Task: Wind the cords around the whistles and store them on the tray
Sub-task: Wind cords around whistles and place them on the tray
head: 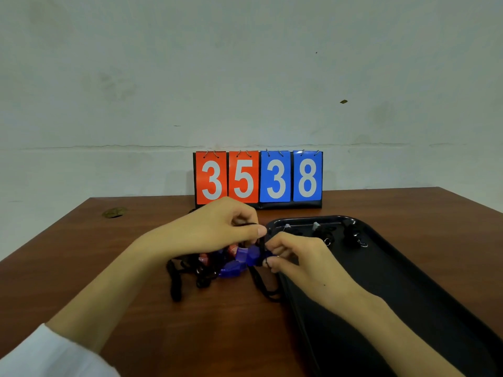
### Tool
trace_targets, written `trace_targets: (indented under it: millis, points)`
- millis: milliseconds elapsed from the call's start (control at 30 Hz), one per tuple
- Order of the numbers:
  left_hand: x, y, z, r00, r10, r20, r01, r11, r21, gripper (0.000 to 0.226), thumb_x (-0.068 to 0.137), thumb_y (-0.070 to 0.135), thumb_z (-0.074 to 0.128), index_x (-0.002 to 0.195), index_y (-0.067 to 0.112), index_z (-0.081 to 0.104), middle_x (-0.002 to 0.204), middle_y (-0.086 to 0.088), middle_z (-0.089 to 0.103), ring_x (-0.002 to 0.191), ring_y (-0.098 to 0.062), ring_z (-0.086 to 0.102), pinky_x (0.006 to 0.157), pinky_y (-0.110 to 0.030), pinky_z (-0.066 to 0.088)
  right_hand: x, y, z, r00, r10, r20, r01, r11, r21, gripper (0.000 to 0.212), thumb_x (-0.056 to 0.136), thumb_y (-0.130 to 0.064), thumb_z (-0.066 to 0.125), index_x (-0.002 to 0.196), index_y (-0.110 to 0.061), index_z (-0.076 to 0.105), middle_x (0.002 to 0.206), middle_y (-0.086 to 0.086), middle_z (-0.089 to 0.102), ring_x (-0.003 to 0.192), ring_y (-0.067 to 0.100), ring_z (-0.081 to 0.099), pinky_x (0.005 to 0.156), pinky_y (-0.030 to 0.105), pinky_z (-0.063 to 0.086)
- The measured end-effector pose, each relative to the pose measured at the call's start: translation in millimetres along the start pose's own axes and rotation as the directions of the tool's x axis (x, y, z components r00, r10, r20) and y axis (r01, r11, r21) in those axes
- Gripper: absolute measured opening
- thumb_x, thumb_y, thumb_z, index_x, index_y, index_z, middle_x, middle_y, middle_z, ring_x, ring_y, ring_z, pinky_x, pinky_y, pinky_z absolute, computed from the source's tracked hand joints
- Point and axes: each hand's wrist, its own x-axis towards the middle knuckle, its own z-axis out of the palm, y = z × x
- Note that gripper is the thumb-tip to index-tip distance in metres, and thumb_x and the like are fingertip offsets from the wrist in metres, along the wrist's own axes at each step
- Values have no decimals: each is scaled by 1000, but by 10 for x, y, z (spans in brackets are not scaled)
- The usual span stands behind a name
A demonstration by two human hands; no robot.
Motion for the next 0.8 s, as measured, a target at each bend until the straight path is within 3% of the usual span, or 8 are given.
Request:
trace_targets:
  millis: [100, 233, 333, 400, 467, 567, 633, 800]
  points:
    - [16, -123, -16, 1000, -12, -20, 11, 1000, -5, 11, 88, 30, 59, 84, 22, 64, 74, 5, 67, 66, -1, 62, 63, -13, 47, -13, -42, 12, 1000, -26, 10, 26, 997, 69, 13, 86, -17, 63, 96, -24, 60, 83, -14, 64, 84, 1, 63, 79, 18, 51]
    - [22, -217, 8, 999, -53, 3, 53, 997, -48, 10, 88, 30, 59, 85, 21, 59, 67, 0, 63, 54, -5, 55, 56, -16, 46, -24, -59, 24, 999, -37, -17, 39, 991, 125, 13, 86, -16, 63, 98, -19, 63, 84, -8, 67, 83, 3, 64, 80, 23, 52]
    - [33, -232, 22, 997, -71, 7, 72, 996, -60, 14, 90, 32, 56, 82, 22, 60, 77, 0, 63, 66, -20, 59, 61, -23, 51, -22, -54, 21, 997, -29, -77, 40, 988, 151, 15, 85, -16, 63, 100, -20, 64, 86, -9, 67, 83, 4, 64, 80, 24, 52]
    - [47, -231, 44, 996, -82, 22, 83, 993, -79, 13, 91, 28, 55, 80, 23, 60, 84, 6, 64, 81, -11, 62, 73, -22, 50, -22, -50, 15, 993, -14, -113, 33, 985, 169, 17, 85, -15, 62, 101, -19, 64, 87, -9, 67, 83, 4, 64, 80, 23, 52]
    - [64, -206, 104, 993, -114, 33, 118, 979, -169, 16, 91, 18, 55, 77, 22, 61, 78, 13, 64, 76, 1, 60, 74, -16, 43, -25, -58, 10, 989, 5, -147, 24, 981, 195, 17, 85, -13, 62, 100, -21, 63, 88, -8, 67, 82, 3, 65, 80, 21, 53]
    - [60, -158, 206, 977, -202, 69, 212, 882, -421, 18, 94, 12, 50, 81, 15, 62, 67, 5, 59, 55, -6, 51, 55, -16, 41, -24, -70, 9, 973, 16, -229, 32, 978, 205, 24, 85, -10, 62, 94, -33, 57, 85, -9, 66, 80, 1, 65, 77, 15, 52]
    - [49, -137, 249, 967, -223, 123, 254, 812, -526, 19, 97, 15, 44, 90, 12, 61, 64, 0, 53, 46, -7, 38, 43, -16, 30, -17, -59, 8, 959, 40, -279, 19, 978, 206, 27, 85, -10, 62, 94, -35, 54, 84, -12, 65, 80, 0, 64, 77, 13, 51]
    - [50, -71, 278, 969, -197, 149, 244, 853, -462, 22, 100, 26, 40, 97, 11, 56, 58, 2, 49, 42, -9, 28, 41, -20, 24, -3, -31, -2, 899, 133, -418, -16, 962, 271, 25, 85, -9, 63, 94, -31, 57, 82, -12, 65, 77, -3, 63, 72, 8, 48]
